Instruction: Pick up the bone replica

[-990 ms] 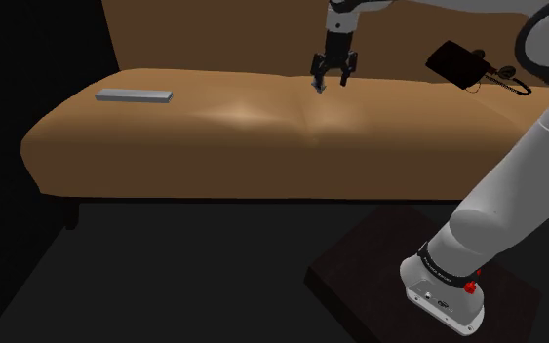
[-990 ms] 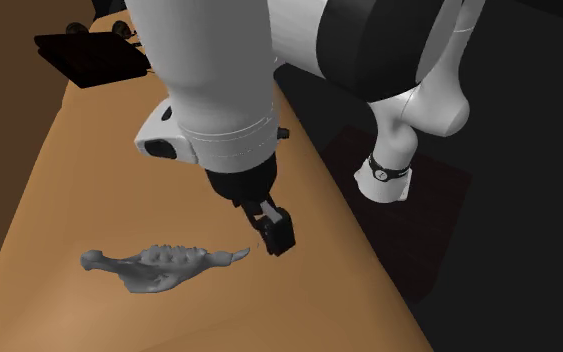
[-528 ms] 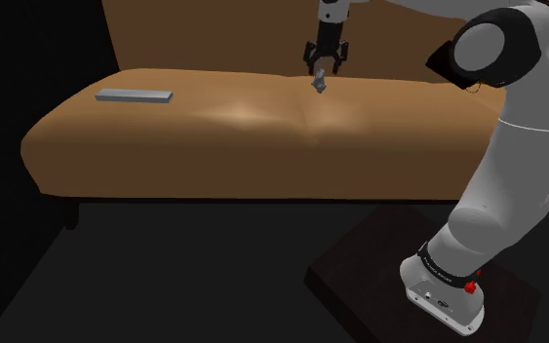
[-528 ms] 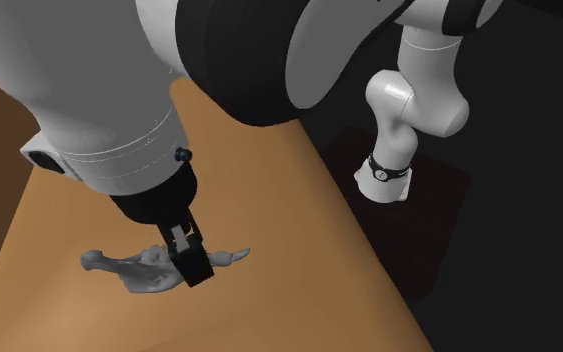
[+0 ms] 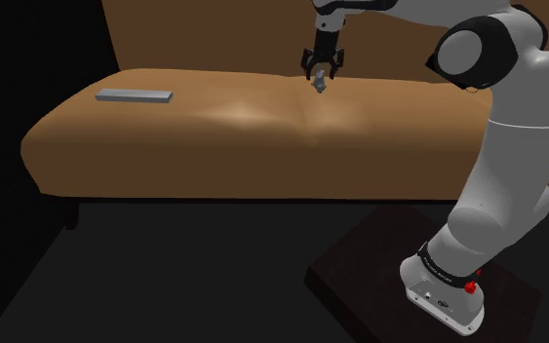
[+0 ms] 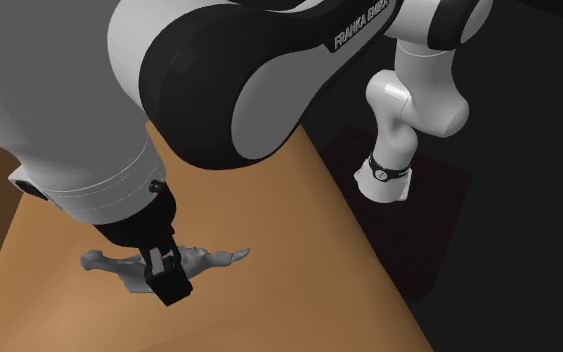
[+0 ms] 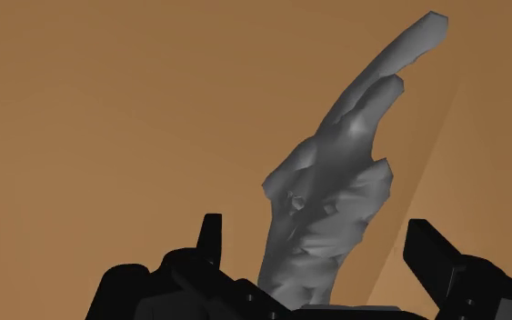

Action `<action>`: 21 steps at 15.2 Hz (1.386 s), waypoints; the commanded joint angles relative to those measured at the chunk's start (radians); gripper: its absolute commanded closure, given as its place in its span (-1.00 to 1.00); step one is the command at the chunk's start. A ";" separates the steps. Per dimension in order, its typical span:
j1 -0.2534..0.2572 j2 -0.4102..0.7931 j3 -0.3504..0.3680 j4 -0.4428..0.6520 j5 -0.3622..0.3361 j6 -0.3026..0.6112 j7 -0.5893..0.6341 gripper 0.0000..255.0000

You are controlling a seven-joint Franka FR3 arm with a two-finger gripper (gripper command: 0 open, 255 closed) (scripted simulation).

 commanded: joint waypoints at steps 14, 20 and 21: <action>0.000 0.001 0.000 -0.019 0.000 0.020 0.000 1.00; -0.001 0.017 0.000 0.087 0.000 -0.069 0.000 1.00; -0.001 0.021 0.000 0.107 0.001 -0.085 0.000 1.00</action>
